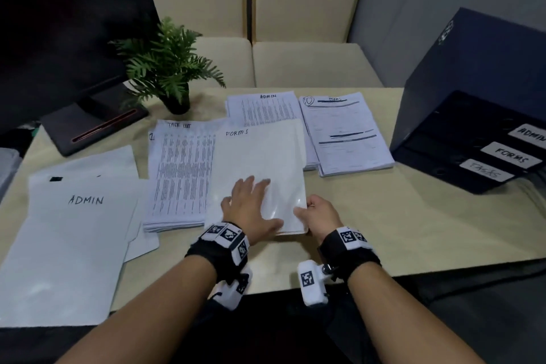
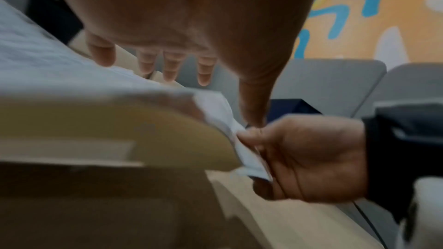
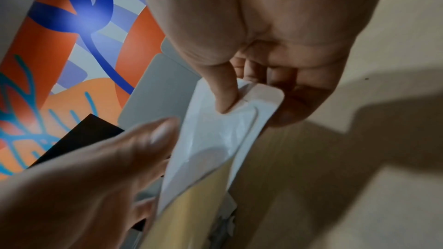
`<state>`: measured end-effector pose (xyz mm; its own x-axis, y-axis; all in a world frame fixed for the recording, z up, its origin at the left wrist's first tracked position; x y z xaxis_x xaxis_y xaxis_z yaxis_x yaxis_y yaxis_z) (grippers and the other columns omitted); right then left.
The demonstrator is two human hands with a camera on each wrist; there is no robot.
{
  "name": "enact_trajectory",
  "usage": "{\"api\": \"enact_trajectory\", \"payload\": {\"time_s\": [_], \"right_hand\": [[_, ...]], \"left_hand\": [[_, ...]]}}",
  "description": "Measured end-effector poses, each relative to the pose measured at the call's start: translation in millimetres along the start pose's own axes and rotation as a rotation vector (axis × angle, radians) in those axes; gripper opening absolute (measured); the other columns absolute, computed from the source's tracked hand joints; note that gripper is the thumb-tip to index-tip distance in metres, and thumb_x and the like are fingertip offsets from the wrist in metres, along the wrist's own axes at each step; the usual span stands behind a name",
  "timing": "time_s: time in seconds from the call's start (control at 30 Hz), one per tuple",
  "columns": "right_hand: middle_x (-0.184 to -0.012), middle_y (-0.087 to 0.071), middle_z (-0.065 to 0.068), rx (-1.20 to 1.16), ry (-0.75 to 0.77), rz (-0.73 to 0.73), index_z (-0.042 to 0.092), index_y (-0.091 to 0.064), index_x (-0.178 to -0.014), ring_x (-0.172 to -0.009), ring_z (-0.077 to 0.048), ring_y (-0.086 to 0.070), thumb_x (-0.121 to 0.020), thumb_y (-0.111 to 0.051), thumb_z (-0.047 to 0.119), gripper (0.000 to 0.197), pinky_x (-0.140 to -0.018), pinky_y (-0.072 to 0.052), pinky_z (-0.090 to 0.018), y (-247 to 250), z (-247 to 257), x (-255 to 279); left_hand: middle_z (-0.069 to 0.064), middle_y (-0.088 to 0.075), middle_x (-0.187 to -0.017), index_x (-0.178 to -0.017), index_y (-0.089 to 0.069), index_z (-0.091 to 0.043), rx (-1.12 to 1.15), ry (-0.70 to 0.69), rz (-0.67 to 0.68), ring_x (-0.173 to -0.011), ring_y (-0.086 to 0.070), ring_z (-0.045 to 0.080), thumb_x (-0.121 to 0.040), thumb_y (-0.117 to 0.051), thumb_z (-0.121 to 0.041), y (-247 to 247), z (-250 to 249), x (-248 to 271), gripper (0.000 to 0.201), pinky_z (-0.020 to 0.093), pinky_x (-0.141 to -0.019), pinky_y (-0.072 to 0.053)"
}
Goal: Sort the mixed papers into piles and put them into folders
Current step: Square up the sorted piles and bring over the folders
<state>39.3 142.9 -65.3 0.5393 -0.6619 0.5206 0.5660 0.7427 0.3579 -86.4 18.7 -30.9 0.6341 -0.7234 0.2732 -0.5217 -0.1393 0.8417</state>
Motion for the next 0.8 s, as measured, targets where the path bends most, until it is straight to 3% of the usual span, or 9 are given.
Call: {"api": "enact_trajectory", "payload": {"time_s": [0.07,0.13,0.23,0.33,0.43,0.5,0.63,0.73,0.8], "right_hand": [[-0.086,-0.071,-0.004,-0.044,0.019,0.016,0.016,-0.064,-0.088,-0.076,-0.022,-0.067,-0.085,-0.067,0.012,0.006,-0.069,-0.054,-0.032,-1,4,0],[-0.089,-0.073,-0.001,-0.099,0.048,0.052,0.019,-0.066,-0.094,-0.079,-0.019,-0.069,-0.087,-0.067,0.01,0.011,-0.069,-0.054,-0.029,-4,9,1],[-0.087,-0.072,0.007,-0.087,0.099,0.076,0.021,-0.065,-0.1,-0.079,-0.012,-0.069,-0.088,-0.066,0.01,0.016,-0.064,-0.053,-0.02,-4,14,-1],[-0.094,-0.073,0.002,-0.048,0.116,0.07,0.018,-0.066,-0.105,-0.085,-0.018,-0.07,-0.091,-0.063,0.012,0.016,-0.073,-0.055,-0.027,-2,13,-6],[-0.094,-0.072,-0.001,-0.029,0.125,-0.016,0.018,-0.066,-0.099,-0.084,-0.022,-0.069,-0.091,-0.06,0.011,0.011,-0.075,-0.054,-0.029,12,11,-13],[-0.094,-0.073,0.0,-0.064,0.122,-0.072,0.02,-0.066,-0.093,-0.088,-0.025,-0.069,-0.091,-0.059,0.013,0.01,-0.082,-0.055,-0.037,20,9,-20],[-0.094,-0.074,0.0,-0.068,0.092,-0.096,0.022,-0.067,-0.087,-0.09,-0.026,-0.07,-0.086,-0.062,0.019,0.006,-0.087,-0.055,-0.047,6,11,-25],[-0.095,-0.074,-0.003,-0.039,0.049,-0.082,0.02,-0.067,-0.088,-0.089,-0.026,-0.07,-0.086,-0.061,0.016,0.007,-0.087,-0.056,-0.046,-17,10,-26],[-0.096,-0.072,-0.006,0.024,0.017,-0.09,0.016,-0.066,-0.092,-0.086,-0.026,-0.069,-0.086,-0.06,0.016,0.009,-0.081,-0.056,-0.038,-29,6,-23]], "left_hand": [[-0.001,-0.005,-0.158,-0.148,-0.009,-0.037,-0.032,0.004,0.032,-0.146,-0.003,0.023,-0.067,-0.068,-0.065,-15,-15,-6,0.104,0.051,-0.114,-0.016],[0.0,-0.001,-0.159,-0.149,-0.001,-0.037,-0.028,0.026,0.016,-0.146,-0.005,0.024,-0.069,-0.069,-0.061,-16,-21,-8,0.108,0.052,-0.113,-0.019],[0.001,-0.01,-0.158,-0.15,-0.002,-0.034,0.035,-0.01,-0.068,-0.141,-0.024,0.025,-0.082,-0.066,-0.025,-4,-24,-8,0.094,0.045,-0.107,-0.033],[-0.005,-0.027,-0.152,-0.15,-0.014,-0.033,0.234,-0.053,-0.218,-0.128,-0.045,0.024,-0.086,-0.053,-0.004,33,-15,4,0.08,0.038,-0.102,-0.041],[-0.01,-0.043,-0.137,-0.147,-0.02,-0.04,0.445,-0.008,-0.386,-0.116,-0.05,0.012,-0.087,-0.055,-0.004,87,13,26,0.078,0.026,-0.098,-0.039],[-0.011,-0.046,-0.125,-0.144,-0.023,-0.044,0.532,0.001,-0.529,-0.108,-0.049,0.009,-0.085,-0.058,-0.001,126,41,47,0.081,0.02,-0.092,-0.038],[-0.001,-0.052,-0.132,-0.144,-0.025,-0.042,0.579,0.157,-0.689,-0.109,-0.057,0.022,-0.079,-0.06,0.001,168,138,87,0.086,0.037,-0.096,-0.046],[0.001,-0.042,-0.146,-0.145,-0.02,-0.039,0.57,0.324,-0.661,-0.129,-0.045,0.024,-0.076,-0.06,-0.002,159,205,103,0.089,0.045,-0.108,-0.038],[-0.001,-0.035,-0.151,-0.147,-0.014,-0.04,0.611,0.376,-0.596,-0.135,-0.038,0.024,-0.076,-0.06,-0.003,142,230,107,0.092,0.047,-0.111,-0.033]]}}
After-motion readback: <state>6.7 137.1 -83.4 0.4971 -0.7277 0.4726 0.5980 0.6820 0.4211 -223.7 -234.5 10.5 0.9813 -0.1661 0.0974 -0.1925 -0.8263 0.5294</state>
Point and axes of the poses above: each hand's wrist, its own x-axis away from the middle knuckle, its own y-axis out of the back of the hand, z = x × y, the point moved 9 cm from there along -x, towards the middle knuckle
